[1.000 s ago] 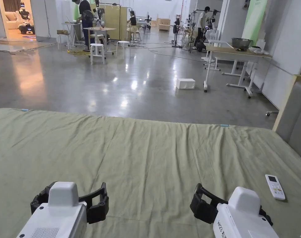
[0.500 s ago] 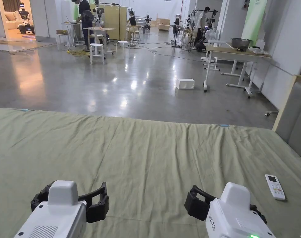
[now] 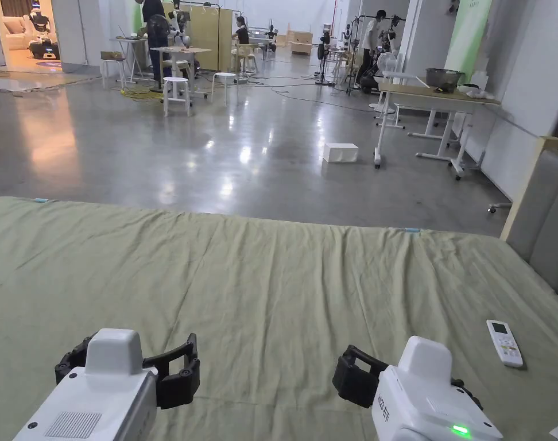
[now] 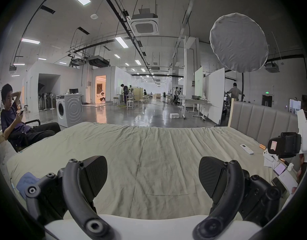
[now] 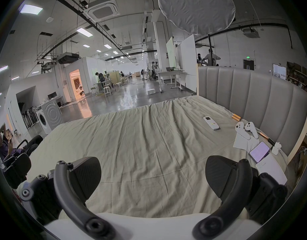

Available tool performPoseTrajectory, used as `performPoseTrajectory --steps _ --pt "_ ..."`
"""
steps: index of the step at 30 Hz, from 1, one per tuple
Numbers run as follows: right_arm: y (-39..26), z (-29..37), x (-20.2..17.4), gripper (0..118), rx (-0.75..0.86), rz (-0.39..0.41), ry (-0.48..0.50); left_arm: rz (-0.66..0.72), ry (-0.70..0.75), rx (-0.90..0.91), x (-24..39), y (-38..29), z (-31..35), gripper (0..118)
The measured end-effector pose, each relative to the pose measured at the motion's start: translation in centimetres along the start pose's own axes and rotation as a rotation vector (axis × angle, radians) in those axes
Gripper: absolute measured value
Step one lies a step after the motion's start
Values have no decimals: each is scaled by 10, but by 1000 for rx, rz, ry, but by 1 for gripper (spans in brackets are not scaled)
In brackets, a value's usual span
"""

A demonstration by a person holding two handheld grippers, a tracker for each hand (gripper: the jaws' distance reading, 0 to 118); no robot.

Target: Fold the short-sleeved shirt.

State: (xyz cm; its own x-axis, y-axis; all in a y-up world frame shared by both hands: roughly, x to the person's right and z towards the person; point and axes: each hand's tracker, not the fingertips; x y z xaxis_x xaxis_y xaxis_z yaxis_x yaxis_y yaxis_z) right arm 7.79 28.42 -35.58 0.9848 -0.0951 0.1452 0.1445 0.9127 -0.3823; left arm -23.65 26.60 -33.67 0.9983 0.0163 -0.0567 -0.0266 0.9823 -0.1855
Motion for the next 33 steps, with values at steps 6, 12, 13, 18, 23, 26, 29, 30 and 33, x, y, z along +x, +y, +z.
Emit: performPoseTrajectory --steps 6,12,13,18,23,26,29,30,33 --pt "1 -1 4 118 -11 -5 7 2 -7 -9 1 -2 -1 107" --pt "2 -1 5 118 -13 -11 12 -1 -11 -16 2 -3 -1 107" --pt "2 -1 5 118 -12 -11 14 -1 -12 -17 2 -3 -1 107" --pt "2 0 4 118 -14 -13 27 -4 -21 -19 1 -2 -1 106" --pt "1 0 2 118 -19 -6 32 -7 -24 -23 1 -2 -1 107" --pt "-1 -1 1 118 -16 -2 33 -5 -23 -24 0 -3 -1 107" --pt "-2 -1 -1 118 -16 3 34 -5 -21 -27 -1 -3 -1 107" --pt "-2 -1 -1 118 -17 3 34 -5 -21 -29 -1 -3 -1 107" --pt "-1 -2 0 118 -26 -9 36 -3 -21 -32 -3 -4 -1 107"
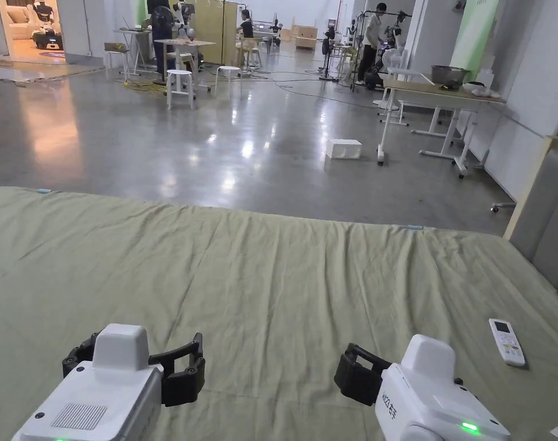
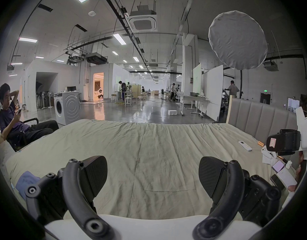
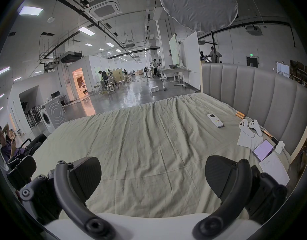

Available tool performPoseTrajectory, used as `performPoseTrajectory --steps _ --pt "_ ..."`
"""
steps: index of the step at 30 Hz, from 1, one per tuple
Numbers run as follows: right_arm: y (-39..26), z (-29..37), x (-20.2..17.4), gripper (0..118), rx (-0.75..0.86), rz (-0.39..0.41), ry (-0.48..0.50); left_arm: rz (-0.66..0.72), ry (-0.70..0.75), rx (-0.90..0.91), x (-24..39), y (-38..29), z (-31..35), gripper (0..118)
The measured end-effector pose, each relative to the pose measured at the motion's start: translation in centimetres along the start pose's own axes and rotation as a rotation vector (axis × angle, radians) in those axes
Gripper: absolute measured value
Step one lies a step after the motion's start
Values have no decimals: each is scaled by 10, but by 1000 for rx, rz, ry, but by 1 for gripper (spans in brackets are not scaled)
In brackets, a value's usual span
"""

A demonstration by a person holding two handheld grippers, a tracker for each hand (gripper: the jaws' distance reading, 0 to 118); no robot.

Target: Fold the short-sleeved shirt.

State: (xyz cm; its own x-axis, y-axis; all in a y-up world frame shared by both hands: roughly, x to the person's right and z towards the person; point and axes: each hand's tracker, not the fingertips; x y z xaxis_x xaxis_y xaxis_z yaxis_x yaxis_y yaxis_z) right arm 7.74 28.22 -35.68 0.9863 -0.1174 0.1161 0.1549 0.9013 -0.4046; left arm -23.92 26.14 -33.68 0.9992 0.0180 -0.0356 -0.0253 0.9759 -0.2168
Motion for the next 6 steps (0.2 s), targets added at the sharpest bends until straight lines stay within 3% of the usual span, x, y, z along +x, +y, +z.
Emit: performPoseTrajectory --steps 6 --pt "-3 -1 1 118 -3 -16 -7 6 -2 -8 -2 -2 0 107"
